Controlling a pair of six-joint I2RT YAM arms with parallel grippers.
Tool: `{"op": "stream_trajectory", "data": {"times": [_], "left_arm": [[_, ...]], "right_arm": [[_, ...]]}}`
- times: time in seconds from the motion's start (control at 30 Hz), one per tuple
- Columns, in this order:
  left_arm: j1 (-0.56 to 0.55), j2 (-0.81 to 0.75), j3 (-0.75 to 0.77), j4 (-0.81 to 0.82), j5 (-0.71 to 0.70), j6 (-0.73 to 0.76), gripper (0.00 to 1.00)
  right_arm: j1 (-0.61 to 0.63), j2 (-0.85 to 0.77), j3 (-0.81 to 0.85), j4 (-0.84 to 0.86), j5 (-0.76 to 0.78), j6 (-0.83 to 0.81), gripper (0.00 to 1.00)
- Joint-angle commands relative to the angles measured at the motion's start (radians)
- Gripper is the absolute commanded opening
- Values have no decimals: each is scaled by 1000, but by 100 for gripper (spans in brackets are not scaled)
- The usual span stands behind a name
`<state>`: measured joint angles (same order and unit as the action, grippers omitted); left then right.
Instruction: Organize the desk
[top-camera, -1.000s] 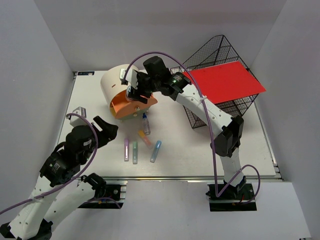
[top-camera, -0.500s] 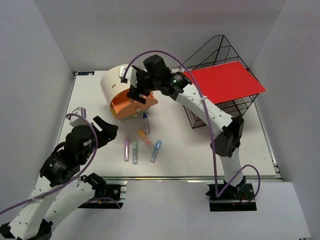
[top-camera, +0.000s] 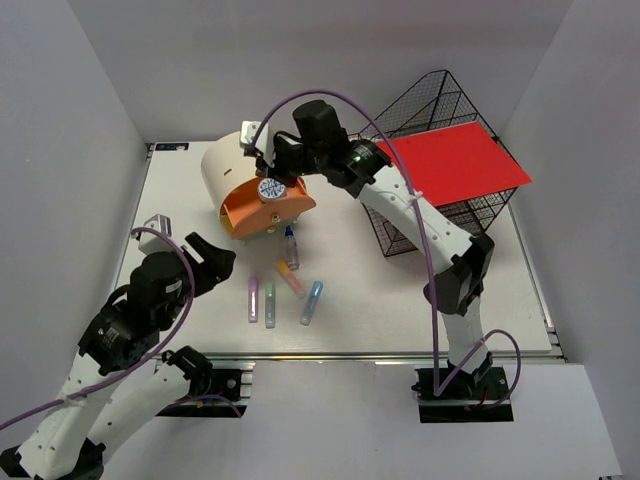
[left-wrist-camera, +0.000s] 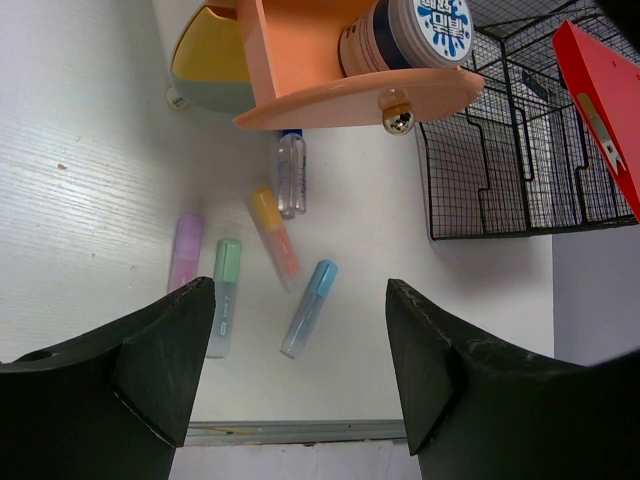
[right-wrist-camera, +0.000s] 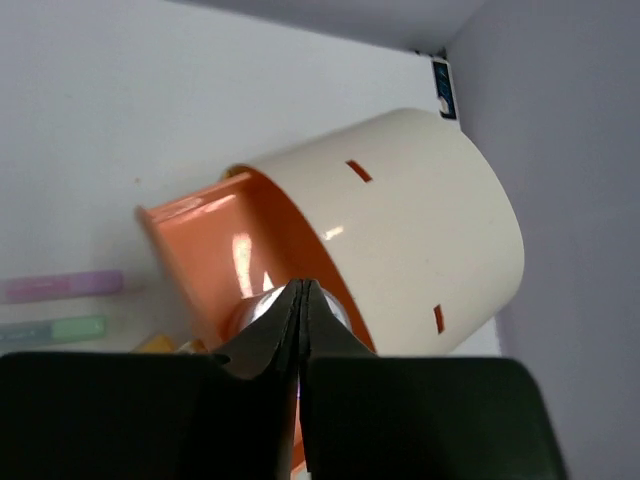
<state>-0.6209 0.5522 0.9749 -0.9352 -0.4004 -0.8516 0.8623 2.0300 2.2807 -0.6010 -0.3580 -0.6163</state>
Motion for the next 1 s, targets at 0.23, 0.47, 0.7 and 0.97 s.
{"op": "stream_trajectory", "data": {"times": [0.23,0.47,0.7,0.97], "left_arm": [[4,-17,27,-19,-5,8,79],[4,-17,11,6,9,5,79],[4,-24,15,-8,0,3,79],[4,-32,10,-22,-15,6,79]], "right_arm": [[-26,-284,-272,-304,-197,-402,0],[-35,-301,-460,-242,-119,-416,0],[-28,-180,-429,-91,-15,-298,0],[-31,-96,-365,7,40,-240,0]]}}
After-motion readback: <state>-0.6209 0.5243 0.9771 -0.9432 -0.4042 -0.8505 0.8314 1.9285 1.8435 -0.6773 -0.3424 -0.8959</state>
